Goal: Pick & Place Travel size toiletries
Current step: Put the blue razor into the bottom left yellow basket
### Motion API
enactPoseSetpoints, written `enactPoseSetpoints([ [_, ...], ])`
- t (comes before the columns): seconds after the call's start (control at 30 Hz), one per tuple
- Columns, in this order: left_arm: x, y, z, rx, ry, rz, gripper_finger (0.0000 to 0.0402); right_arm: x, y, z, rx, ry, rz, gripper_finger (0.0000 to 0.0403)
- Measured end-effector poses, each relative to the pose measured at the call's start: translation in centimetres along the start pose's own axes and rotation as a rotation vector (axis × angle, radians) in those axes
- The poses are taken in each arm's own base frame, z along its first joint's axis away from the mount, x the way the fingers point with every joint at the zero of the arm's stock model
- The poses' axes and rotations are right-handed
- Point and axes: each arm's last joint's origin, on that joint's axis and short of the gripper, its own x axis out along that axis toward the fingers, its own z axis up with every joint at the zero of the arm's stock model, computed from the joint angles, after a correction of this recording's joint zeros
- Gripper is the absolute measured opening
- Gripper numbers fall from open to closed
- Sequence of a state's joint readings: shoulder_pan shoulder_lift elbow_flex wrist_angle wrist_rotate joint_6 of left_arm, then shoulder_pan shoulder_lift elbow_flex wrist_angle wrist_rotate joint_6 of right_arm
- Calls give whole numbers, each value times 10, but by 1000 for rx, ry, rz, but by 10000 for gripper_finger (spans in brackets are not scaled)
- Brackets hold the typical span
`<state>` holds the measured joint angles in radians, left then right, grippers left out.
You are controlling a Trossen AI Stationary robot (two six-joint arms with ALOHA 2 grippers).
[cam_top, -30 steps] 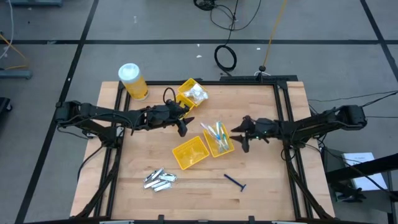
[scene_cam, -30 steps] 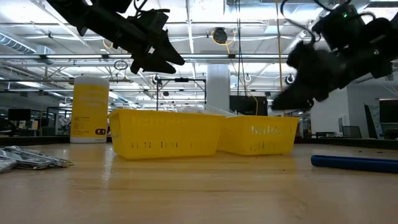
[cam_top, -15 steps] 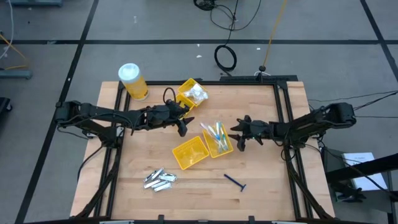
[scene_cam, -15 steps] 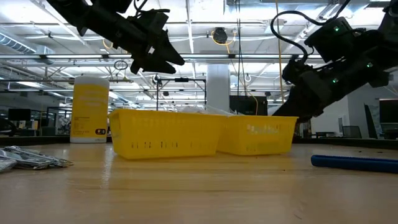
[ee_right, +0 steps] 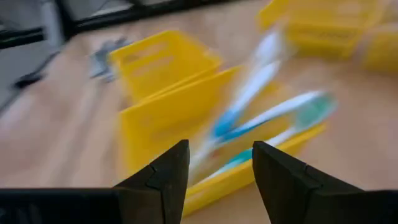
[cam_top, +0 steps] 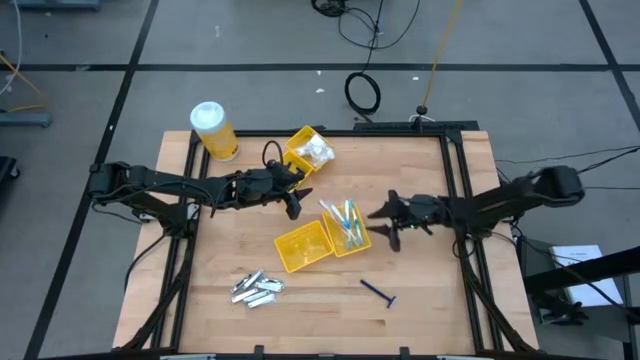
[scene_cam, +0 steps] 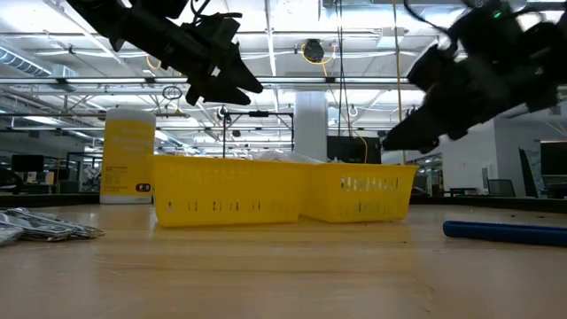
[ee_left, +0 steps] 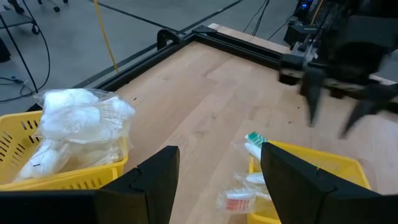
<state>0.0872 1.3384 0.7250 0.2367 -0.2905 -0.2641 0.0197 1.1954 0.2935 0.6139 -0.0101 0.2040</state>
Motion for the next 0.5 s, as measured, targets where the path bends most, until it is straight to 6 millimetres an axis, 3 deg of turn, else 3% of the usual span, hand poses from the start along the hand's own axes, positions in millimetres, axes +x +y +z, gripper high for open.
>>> enactPoseSetpoints([
  [0.1,0,0,0,1,3,0,223,-10,28,5,43,110,68,164],
  [0.27,0,1,0,-1,1,4,223,-22,92,11,44,337,71,164],
  [0.4,1,2,0,-3,1,8,223,-17,139,11,77,469,25,164],
  [0.5,1,3,1,-6,0,10,223,-2,163,1,89,585,-36,164],
])
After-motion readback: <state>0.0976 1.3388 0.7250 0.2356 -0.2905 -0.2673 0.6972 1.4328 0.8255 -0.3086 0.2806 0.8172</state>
